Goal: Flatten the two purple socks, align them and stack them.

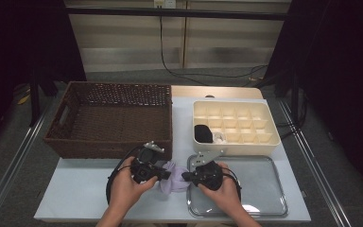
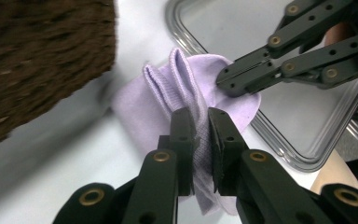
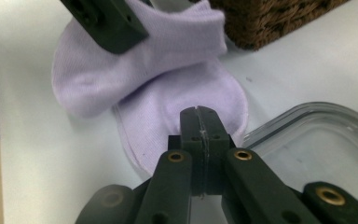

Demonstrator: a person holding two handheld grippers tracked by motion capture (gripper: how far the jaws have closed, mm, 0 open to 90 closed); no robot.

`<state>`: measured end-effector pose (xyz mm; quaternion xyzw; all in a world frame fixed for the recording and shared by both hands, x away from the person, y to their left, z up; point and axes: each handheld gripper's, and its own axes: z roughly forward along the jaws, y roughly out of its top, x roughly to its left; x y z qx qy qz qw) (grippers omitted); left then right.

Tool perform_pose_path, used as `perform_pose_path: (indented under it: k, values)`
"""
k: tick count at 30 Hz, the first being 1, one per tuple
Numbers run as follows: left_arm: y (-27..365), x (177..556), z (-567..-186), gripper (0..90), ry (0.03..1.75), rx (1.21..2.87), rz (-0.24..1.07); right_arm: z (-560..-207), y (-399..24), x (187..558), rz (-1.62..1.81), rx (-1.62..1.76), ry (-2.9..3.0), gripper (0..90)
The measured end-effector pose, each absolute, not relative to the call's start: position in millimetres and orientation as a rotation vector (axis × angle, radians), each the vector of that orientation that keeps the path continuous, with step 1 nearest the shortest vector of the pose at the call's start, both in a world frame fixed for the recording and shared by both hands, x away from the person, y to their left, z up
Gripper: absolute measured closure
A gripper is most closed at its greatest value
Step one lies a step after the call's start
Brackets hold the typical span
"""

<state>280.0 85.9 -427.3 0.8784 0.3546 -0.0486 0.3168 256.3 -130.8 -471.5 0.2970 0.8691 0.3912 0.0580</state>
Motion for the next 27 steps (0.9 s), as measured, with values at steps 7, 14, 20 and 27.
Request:
perform_pose_path:
  k: [7, 14, 20, 27]
  values:
    - [74, 277, -442, 72.1, 0.901, 2.284, -0.157, -473, -130, 256, 1.19, 0.889, 2.636, 90.0]
    - [84, 275, -427, 63.8, 0.883, 2.217, -0.116, -469, -137, 258, 1.189, 0.915, 2.617, 90.0]
    - [98, 273, -416, 62.1, 0.915, 2.199, -0.061, -471, -136, 259, 1.184, 0.908, 2.621, 90.0]
    - [117, 278, -442, 60.5, 1.062, 2.225, -0.081, -464, -139, 260, 1.192, 0.901, 2.598, 90.0]
